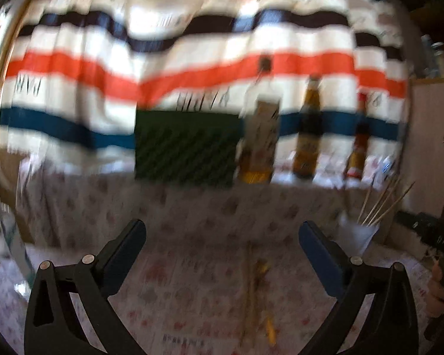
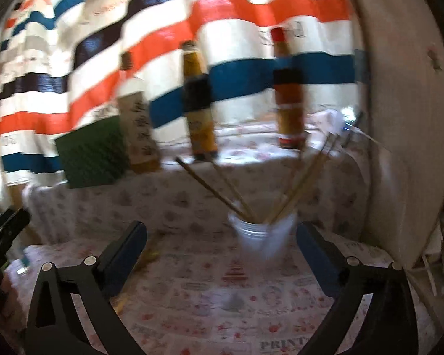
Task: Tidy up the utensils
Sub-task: 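Move both open tools back down toward the gold spoon on the table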
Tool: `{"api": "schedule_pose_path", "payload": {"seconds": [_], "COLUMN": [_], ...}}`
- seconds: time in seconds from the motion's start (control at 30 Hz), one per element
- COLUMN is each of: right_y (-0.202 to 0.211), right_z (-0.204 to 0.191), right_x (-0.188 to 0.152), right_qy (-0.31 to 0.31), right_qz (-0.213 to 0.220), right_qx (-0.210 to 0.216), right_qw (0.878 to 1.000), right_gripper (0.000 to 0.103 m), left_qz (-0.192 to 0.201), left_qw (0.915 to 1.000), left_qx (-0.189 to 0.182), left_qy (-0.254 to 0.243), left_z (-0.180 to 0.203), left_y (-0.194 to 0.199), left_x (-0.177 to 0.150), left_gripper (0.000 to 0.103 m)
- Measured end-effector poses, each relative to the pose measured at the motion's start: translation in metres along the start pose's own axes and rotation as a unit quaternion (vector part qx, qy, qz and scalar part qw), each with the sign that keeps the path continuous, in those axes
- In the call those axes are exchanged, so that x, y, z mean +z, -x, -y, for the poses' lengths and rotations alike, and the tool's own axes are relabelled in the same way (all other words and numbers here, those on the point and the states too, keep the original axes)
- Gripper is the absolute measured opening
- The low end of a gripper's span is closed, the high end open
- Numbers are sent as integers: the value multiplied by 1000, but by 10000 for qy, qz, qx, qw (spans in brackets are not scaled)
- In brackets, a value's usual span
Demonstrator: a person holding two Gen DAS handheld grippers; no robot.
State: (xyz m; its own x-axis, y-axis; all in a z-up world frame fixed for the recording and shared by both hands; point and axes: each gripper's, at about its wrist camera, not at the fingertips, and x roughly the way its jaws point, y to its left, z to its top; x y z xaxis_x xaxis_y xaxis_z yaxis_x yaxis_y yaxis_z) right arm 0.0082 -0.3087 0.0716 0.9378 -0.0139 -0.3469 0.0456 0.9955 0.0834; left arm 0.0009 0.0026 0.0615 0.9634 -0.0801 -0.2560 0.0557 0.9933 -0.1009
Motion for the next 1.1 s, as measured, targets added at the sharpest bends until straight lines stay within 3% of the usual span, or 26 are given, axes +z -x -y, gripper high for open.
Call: {"api": "schedule_pose_path", "payload": {"seconds": [0.07,0.17,0.33,0.5,0.7,0.83,0.97,1.1], "right_y": [-5,-12,-25,-20,-25,-39,-49,-56], "right_z": [3,14,19,4,-1,4,10,2], "right_x": [-2,-4,-14,-17,-20,-25,-28,-35], "right_qy": [10,-340,-658,-284,-21,87,-40,251], "right_qz": [-75,-460,-1034,-894,-836,-974,-1220,-1421], "right_qx": [-61,404,878,661,342,-67,-104,-224], "right_qw": [10000,9975,9886,9934,9959,9952,9925,9893], "right_gripper": [102,102,102,102,102,102,102,102], "left_qz": [-260,-470,-914,-936,-1350,-1586,-1802,-1959], "left_qw": [9996,9987,9956,9955,9908,9872,9836,9806], "left_qx": [117,195,-118,71,100,139,59,69], "left_qy": [77,-90,196,149,73,102,54,-43], "left_z": [-2,2,0,-3,-4,-8,-7,-5], "left_y": [-10,-18,-32,-40,-53,-62,-70,-79], "left_x": [-5,-12,-24,-27,-30,-36,-44,-51], "left_gripper": [102,102,102,102,102,102,102,102]}}
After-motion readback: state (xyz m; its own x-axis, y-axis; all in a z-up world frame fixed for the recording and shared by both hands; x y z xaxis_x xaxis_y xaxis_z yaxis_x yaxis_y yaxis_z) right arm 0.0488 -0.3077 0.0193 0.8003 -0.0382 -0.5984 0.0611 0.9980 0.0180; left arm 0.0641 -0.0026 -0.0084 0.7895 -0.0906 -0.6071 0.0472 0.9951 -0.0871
